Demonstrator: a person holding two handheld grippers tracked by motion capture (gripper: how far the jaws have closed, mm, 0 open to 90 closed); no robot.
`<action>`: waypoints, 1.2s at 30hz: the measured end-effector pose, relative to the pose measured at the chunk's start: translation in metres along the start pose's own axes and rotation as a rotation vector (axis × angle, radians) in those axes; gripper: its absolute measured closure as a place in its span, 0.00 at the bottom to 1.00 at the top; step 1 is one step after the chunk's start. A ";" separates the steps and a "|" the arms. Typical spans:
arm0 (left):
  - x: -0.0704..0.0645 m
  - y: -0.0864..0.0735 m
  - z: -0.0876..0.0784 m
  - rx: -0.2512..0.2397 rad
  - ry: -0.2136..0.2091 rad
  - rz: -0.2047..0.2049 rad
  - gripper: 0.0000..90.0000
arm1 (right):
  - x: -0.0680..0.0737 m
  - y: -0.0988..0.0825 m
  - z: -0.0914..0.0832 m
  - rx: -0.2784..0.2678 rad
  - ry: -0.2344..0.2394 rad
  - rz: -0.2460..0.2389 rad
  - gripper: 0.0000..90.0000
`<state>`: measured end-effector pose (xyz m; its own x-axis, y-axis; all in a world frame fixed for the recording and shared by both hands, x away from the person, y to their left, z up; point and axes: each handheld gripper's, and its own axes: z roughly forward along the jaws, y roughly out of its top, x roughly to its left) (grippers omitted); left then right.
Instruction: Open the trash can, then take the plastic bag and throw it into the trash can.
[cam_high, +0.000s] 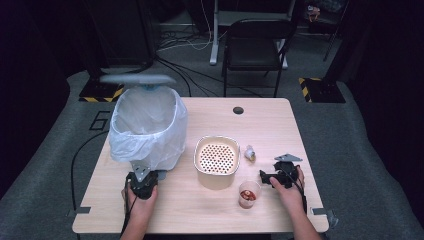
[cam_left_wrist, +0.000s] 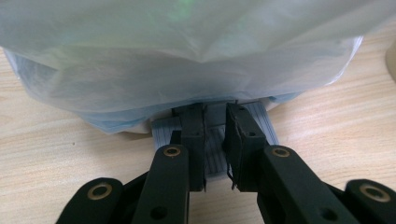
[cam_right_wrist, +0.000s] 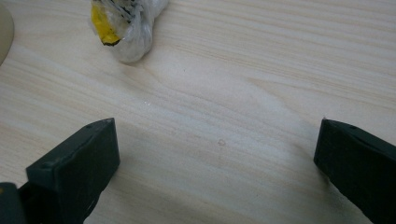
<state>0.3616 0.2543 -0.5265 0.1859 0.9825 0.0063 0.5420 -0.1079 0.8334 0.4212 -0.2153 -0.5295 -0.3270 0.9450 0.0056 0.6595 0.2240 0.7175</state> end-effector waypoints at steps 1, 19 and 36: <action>0.001 0.000 0.002 0.004 -0.008 -0.019 0.87 | 0.000 0.000 0.000 0.000 0.000 -0.001 0.00; 0.005 0.001 0.001 0.015 -0.038 -0.026 0.87 | 0.000 0.000 0.000 0.000 -0.002 0.001 0.00; 0.002 0.000 0.004 -0.020 -0.034 -0.055 0.87 | -0.005 0.004 -0.011 -0.004 -0.012 0.029 0.25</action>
<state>0.3651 0.2555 -0.5283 0.1846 0.9811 -0.0583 0.5356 -0.0506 0.8430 0.4179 -0.2213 -0.5193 -0.2997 0.9539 0.0181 0.6661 0.1957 0.7197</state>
